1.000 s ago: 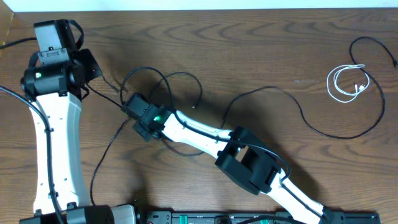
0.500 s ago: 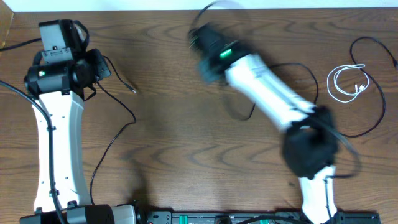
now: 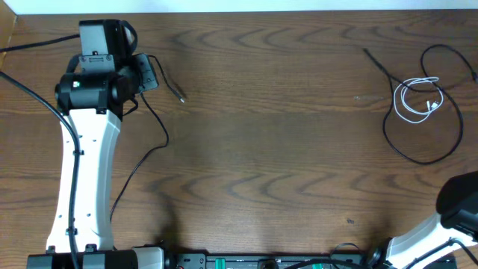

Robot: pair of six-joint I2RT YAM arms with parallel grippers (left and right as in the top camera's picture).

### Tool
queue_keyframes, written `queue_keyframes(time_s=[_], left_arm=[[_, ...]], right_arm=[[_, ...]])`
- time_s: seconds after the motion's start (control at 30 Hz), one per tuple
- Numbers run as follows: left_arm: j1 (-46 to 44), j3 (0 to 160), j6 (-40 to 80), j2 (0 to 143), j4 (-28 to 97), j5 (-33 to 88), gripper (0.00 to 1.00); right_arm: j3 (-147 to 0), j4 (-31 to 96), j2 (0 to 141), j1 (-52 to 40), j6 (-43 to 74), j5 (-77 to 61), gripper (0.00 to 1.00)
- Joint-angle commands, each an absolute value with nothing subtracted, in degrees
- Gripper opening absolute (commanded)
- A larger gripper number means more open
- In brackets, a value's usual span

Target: Untangle cables

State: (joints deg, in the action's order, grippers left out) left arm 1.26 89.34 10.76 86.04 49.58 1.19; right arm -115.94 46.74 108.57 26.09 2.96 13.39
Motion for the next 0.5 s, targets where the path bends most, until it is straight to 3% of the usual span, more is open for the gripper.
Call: queue_keyframes(time_s=[0.0,0.03,0.1,0.13,0.2,0.23,0.27,0.47], left_arm=[[0.1,89.1,11.5,86.5,49.0,1.1,0.07],[-0.2,89.1,11.5,86.6,49.0,1.1,0.07],[-0.6,89.1,11.5,86.6,49.0,1.1,0.07],[-1.0,89.1,11.5,86.6,49.0,1.1,0.07],[-1.1,89.1,11.5,86.6,48.9,1.1,0.07],[-1.1,89.1,11.5,86.6,48.9,1.1,0.07],[-1.1,89.1,11.5,86.6,49.0,1.1,0.07],[-1.1,89.1,11.5,86.6,49.0,1.2,0.07]], right_arm=[[-116.5,46.7,111.6,28.0,1.1,13.5,0.01],[-116.5,46.7,112.1,28.4,1.1,13.4,0.02],[-116.5,46.9,112.7,28.6,1.1,13.5,0.20],[-116.5,47.4,113.3,28.6,1.2,13.6,0.53],[-116.4,48.3,113.5,28.6,1.2,13.6,0.83],[-116.4,48.8,113.5,28.5,1.2,13.6,0.92],[-116.5,49.1,113.5,28.5,1.2,13.6,0.99],[-116.5,53.1,113.5,27.4,1.2,7.3,0.99]])
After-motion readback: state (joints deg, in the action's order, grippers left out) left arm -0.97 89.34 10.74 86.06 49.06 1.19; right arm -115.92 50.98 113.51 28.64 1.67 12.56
